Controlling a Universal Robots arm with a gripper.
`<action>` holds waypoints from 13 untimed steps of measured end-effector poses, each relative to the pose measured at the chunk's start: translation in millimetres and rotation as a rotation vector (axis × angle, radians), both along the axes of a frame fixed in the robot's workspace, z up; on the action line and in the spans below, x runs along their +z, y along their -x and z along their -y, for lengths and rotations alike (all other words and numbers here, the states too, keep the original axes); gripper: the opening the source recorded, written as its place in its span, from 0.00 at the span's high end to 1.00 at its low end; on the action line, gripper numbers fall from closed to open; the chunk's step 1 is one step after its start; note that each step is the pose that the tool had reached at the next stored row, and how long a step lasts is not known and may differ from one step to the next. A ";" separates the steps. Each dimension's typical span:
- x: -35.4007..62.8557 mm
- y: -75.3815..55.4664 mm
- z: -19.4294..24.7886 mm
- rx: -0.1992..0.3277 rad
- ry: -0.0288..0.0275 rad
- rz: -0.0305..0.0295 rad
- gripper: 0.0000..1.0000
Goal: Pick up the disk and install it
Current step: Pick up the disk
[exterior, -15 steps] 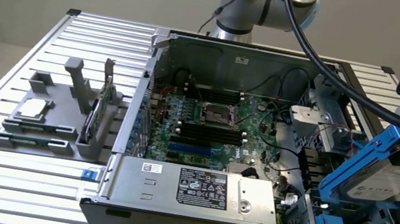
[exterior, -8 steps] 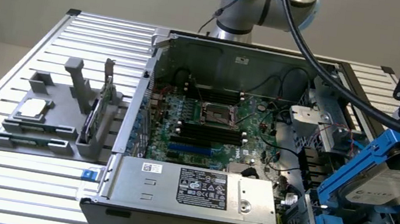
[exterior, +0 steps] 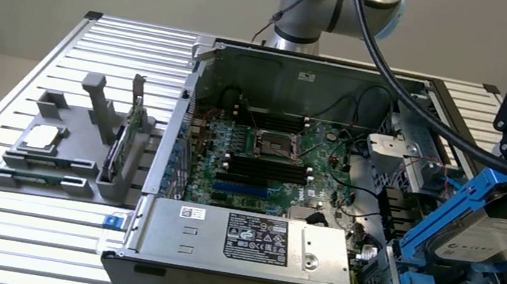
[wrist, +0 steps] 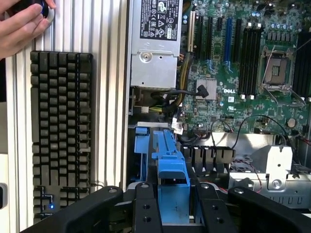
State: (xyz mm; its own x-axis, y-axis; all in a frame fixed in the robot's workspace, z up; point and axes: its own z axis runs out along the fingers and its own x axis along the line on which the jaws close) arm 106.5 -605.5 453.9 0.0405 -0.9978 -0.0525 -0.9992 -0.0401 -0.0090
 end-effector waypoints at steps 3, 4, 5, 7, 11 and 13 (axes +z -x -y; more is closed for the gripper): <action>-0.7 0.2 -0.3 -0.007 0.0007 -0.0016 0.67; -0.9 0.3 -0.4 -0.010 0.0010 -0.0021 0.67; -1.0 0.4 -0.5 -0.012 0.0012 -0.0029 0.67; -1.1 0.4 -0.7 -0.015 0.0025 -0.0036 0.67; -1.1 0.4 -1.1 -0.017 0.0078 -0.0040 0.67; -1.1 0.4 -1.0 -0.017 0.0081 -0.0039 0.67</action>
